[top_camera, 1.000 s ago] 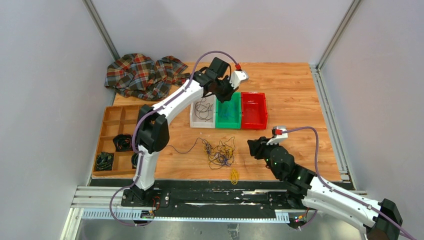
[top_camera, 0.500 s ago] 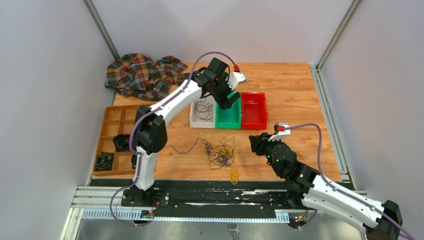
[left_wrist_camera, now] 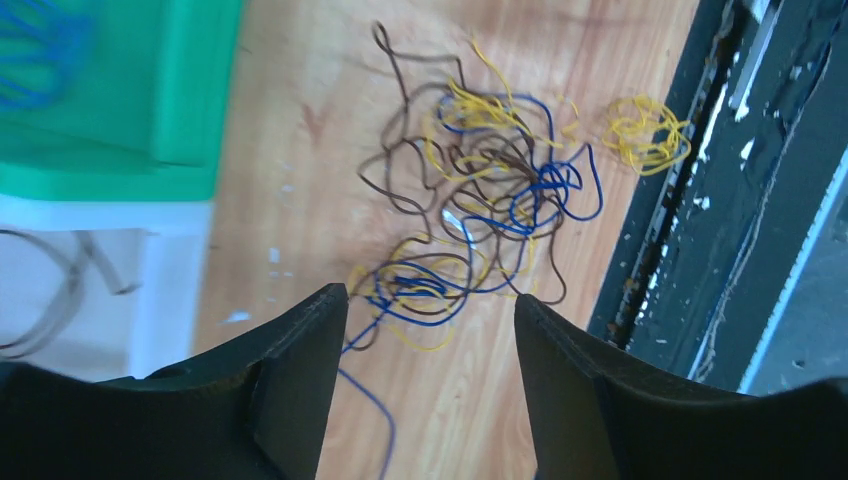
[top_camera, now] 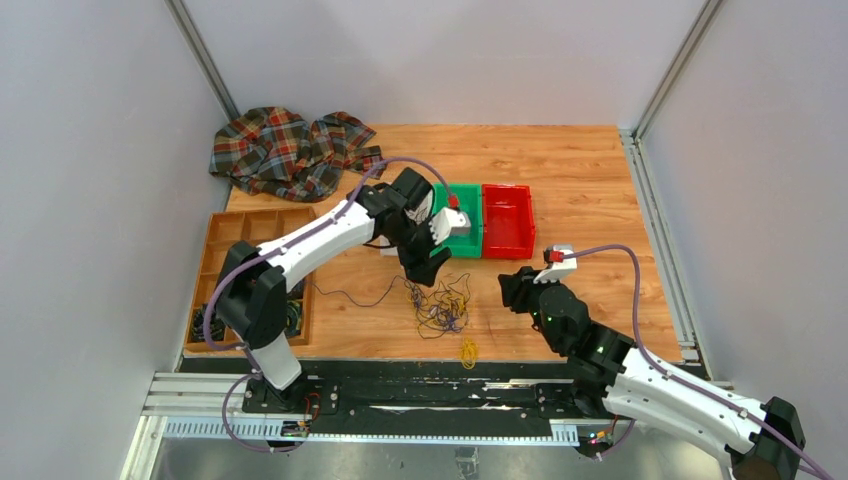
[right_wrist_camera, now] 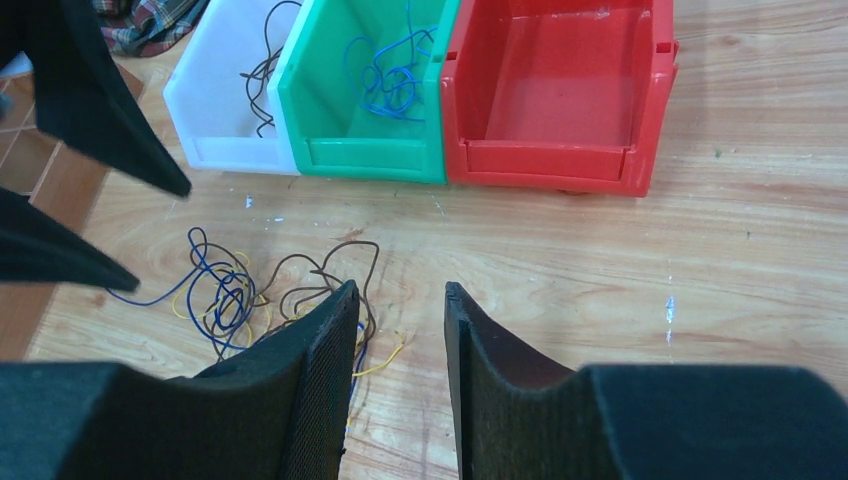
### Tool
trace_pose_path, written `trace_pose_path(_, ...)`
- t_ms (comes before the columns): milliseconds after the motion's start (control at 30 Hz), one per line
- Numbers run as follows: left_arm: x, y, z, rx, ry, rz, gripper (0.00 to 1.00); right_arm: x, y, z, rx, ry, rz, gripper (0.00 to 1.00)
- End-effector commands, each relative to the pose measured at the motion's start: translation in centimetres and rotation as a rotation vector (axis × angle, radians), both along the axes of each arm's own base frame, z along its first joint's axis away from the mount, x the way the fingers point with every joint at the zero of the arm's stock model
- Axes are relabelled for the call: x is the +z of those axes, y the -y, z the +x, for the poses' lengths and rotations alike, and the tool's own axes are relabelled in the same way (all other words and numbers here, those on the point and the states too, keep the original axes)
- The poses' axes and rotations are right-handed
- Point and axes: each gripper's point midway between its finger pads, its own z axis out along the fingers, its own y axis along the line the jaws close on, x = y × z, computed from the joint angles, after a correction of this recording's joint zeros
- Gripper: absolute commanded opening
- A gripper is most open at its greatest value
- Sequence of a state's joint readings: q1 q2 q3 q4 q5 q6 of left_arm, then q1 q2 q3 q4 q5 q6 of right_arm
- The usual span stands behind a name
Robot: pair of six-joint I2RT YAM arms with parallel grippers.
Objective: Untangle the cables
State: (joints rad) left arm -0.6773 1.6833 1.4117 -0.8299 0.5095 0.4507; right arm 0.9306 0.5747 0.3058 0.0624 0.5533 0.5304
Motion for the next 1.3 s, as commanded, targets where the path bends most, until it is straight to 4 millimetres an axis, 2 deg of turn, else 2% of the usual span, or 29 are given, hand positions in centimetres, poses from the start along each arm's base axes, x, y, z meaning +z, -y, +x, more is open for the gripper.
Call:
trace_pose_path(0, -2.3, 0.6, -1.8, 0.000, -0.088, 0.003, 0.66, 1.1, 0.4, 0.4, -0.030, 0.003, 0.010, 0.37)
trace_pose_path(300, -6.5, 2.3, -1.2, 0.121, -0.105, 0.053, 0.59, 0.7, 0.5, 0.3, -0.032, -0.008, -0.003, 0.36)
trace_pose_path(567, -9.9, 2.0, -0.8, 0.154, -0.109, 0.116, 0.47, 1.1, 0.8, 0.3, -0.042, 0.002, -0.001, 0.35)
trace_pose_path(633, -10.0, 1.9, -0.5, 0.158, -0.093, 0.125, 0.41, 1.3, 0.8, 0.4, -0.041, 0.005, -0.003, 0.35)
trace_pose_path(700, -9.8, 1.9, -0.1, 0.157, -0.074, 0.127, 0.29, 1.4, 0.8, 0.4, -0.042, 0.007, -0.003, 0.34)
trace_pose_path(767, -9.1, 2.0, 0.2, 0.153, -0.055, 0.117, 0.04, 1.5, 0.8, 0.4, -0.041, 0.010, -0.001, 0.33)
trace_pose_path(800, -8.5, 2.1, 0.3, 0.151, -0.051, 0.108, 0.01, 1.6, 0.8, 0.4, -0.041, 0.010, 0.000, 0.33)
trace_pose_path(900, -5.1, 2.3, -0.5, 0.115, -0.047, 0.067, 0.01, 1.8, 0.6, 0.4, -0.029, 0.013, 0.003, 0.33)
trace_pose_path(1000, -1.2, 2.2, -1.7, 0.080, -0.041, 0.002, 0.01, 2.7, -0.3, 0.3, 0.013, 0.033, 0.019, 0.39)
trace_pose_path(1100, 2.4, 2.0, -3.5, 0.038, -0.055, -0.056, 0.01, 3.9, -1.6, 0.2, 0.079, 0.064, 0.031, 0.53)
trace_pose_path(1267, 7.4, 1.6, -5.5, 0.007, -0.063, -0.141, 0.01, 7.1, -5.0, -0.6, 0.274, 0.148, 0.048, 0.70)
